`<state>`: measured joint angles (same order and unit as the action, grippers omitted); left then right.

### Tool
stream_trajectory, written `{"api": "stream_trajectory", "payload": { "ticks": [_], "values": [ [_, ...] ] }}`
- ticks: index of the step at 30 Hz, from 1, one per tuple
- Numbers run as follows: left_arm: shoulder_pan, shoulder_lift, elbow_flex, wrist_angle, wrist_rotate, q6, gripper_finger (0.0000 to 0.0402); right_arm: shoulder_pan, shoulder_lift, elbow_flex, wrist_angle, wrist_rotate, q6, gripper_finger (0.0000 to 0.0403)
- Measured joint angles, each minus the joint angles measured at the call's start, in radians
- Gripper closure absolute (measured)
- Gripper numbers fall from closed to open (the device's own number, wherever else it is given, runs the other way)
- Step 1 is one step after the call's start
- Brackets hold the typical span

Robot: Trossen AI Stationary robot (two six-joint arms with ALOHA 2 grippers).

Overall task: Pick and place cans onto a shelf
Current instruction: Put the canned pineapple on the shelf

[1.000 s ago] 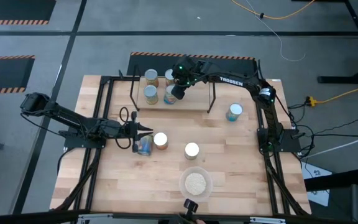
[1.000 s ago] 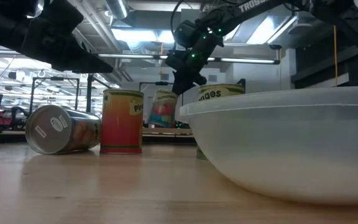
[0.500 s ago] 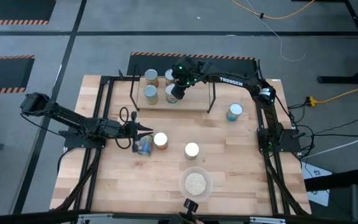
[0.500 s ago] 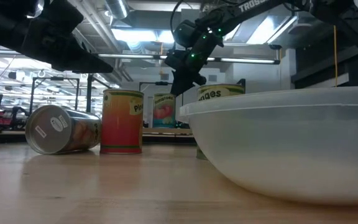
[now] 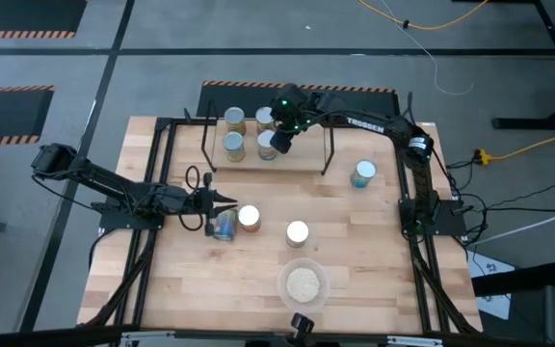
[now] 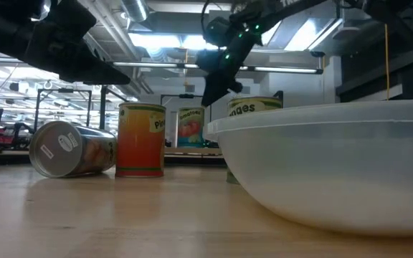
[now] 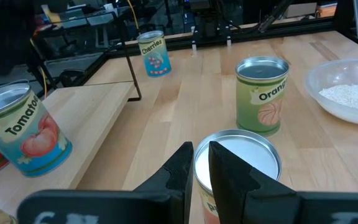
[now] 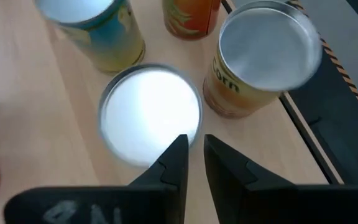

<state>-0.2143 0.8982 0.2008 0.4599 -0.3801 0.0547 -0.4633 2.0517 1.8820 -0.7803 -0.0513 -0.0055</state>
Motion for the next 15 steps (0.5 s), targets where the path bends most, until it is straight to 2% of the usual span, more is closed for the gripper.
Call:
{"api": "stream_trajectory", "payload": {
  "ticks": [15],
  "values": [
    [0.000, 0.000, 0.000, -0.002, 0.000, -0.001, 0.0358, 0.048, -0.270, 0.001, -0.245, -0.003, -0.026, 0.0345]
  ]
}}
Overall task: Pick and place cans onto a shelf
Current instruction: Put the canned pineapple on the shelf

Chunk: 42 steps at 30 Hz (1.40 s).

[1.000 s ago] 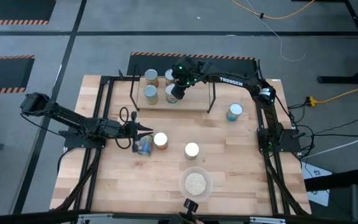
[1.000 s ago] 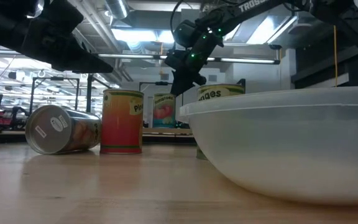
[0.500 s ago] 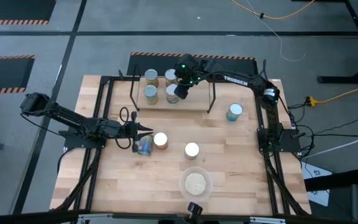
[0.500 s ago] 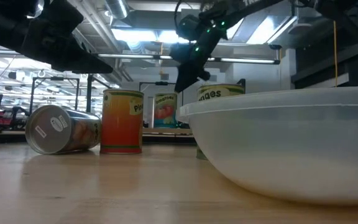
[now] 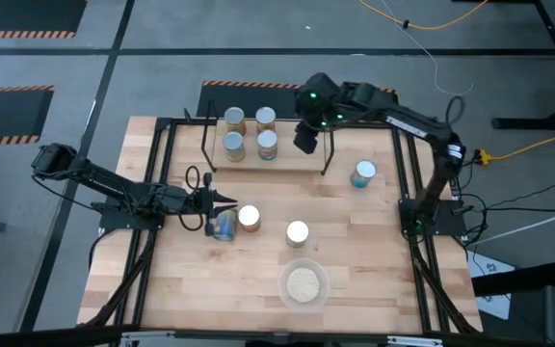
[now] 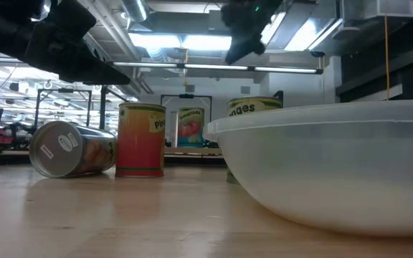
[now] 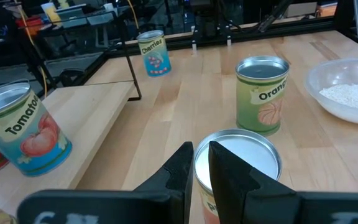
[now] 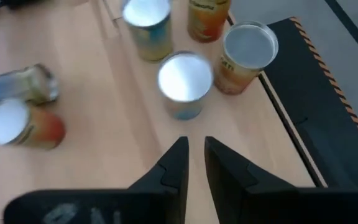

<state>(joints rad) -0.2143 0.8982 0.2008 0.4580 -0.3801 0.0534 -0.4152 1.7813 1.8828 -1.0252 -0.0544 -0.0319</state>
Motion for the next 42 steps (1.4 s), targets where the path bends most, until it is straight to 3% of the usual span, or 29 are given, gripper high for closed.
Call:
{"api": "stream_trajectory", "payload": {
  "ticks": [13, 23, 29, 42],
  "values": [
    [0.000, 0.000, 0.000, -0.001, 0.000, -0.027, 0.0358, 0.126, -0.173, -0.035, -0.224, 0.034, 0.002, 0.0345],
    [0.000, 0.000, 0.000, 0.008, 0.006, -0.029, 0.0358, 0.201, -0.375, -0.402, -0.173, 0.035, 0.140, 0.0345],
    [0.000, 0.000, 0.000, 0.042, 0.007, -0.114, 0.0354, 0.227, -0.502, -0.613, -0.085, 0.036, 0.235, 0.0345],
    [0.001, 0.000, 0.035, 0.205, 0.035, -0.100, 0.0278, 0.236, -0.701, -0.867, -0.007, 0.036, 0.323, 0.0345]
  ]
}}
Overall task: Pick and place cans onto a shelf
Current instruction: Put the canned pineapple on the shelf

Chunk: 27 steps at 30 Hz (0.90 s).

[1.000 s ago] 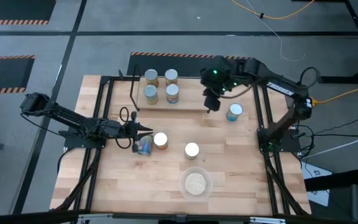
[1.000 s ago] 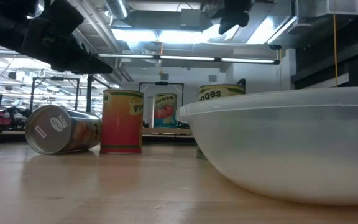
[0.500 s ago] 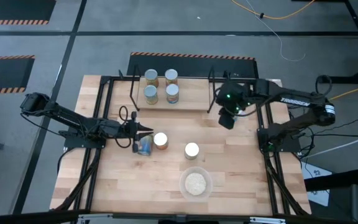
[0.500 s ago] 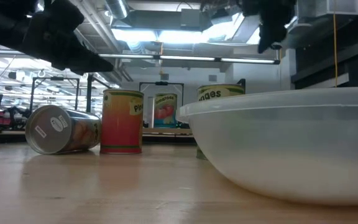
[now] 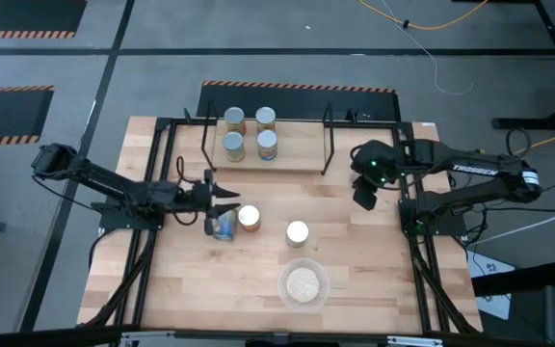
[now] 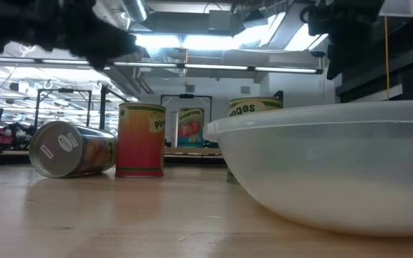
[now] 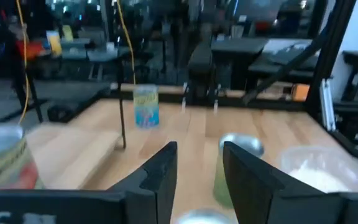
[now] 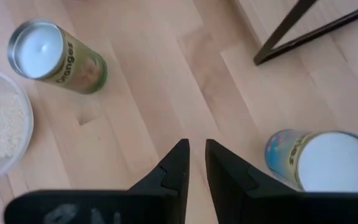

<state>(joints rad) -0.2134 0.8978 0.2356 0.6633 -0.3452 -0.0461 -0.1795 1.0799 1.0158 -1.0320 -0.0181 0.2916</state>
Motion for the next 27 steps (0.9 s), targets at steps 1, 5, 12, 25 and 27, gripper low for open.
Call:
{"api": "stream_trajectory", "payload": {
  "ticks": [1, 5, 12, 25, 27],
  "values": [
    [0.000, 0.001, 0.019, 0.000, 0.012, 0.015, 0.0277, 0.000, -0.012, -0.013, 0.005, 0.000, 0.000, 0.0345],
    [0.000, 0.035, 0.104, -0.003, 0.064, 0.102, 0.0277, 0.000, -0.050, -0.049, 0.020, 0.000, 0.022, 0.0345],
    [0.000, 0.133, 0.313, -0.232, 0.067, 0.127, 0.0276, 0.000, -0.083, -0.086, 0.036, 0.000, 0.043, 0.0345],
    [0.000, 0.378, 0.701, -0.727, 0.067, -0.256, 0.0276, -0.001, -0.083, -0.093, 0.057, 0.000, 0.044, 0.0345],
    [0.000, 0.409, 0.746, -0.786, 0.066, -0.346, 0.0276, -0.001, -0.083, -0.093, 0.057, -0.001, 0.043, 0.0345]
  ]
}}
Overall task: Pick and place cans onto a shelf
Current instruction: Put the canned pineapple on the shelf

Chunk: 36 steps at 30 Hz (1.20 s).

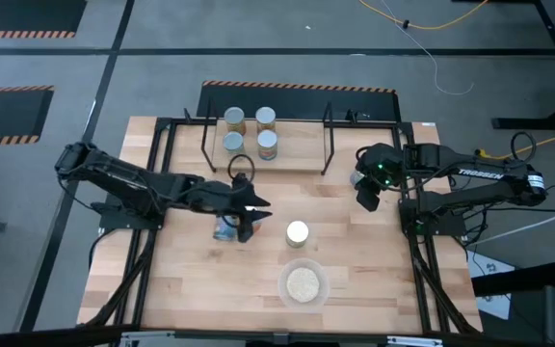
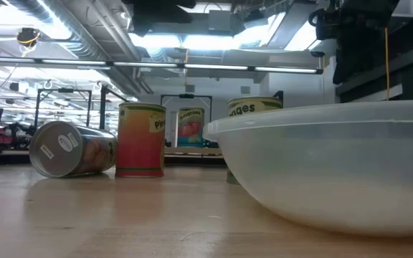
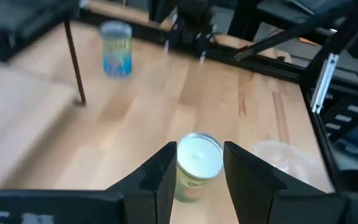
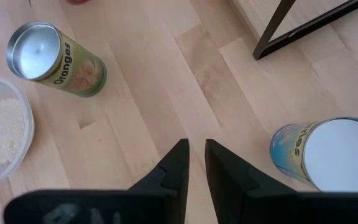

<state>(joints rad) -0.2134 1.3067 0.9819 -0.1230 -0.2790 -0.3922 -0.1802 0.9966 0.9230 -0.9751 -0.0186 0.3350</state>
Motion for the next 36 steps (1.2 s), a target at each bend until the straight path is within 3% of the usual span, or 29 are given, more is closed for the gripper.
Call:
{"api": "stream_trajectory", "payload": {
  "ticks": [8, 20, 36],
  "values": [
    [0.000, 0.103, 0.119, -0.205, 0.004, -0.342, 0.0279, 0.000, 0.000, 0.000, -0.001, 0.000, -0.005, 0.0345],
    [0.000, 0.135, 0.125, -0.353, 0.012, -0.678, 0.0280, 0.000, 0.000, 0.000, -0.001, -0.001, -0.054, 0.0345],
    [0.000, 0.261, 0.125, -0.400, 0.007, -0.732, 0.0280, 0.000, 0.001, 0.001, 0.001, -0.001, -0.080, 0.0345]
  ]
}}
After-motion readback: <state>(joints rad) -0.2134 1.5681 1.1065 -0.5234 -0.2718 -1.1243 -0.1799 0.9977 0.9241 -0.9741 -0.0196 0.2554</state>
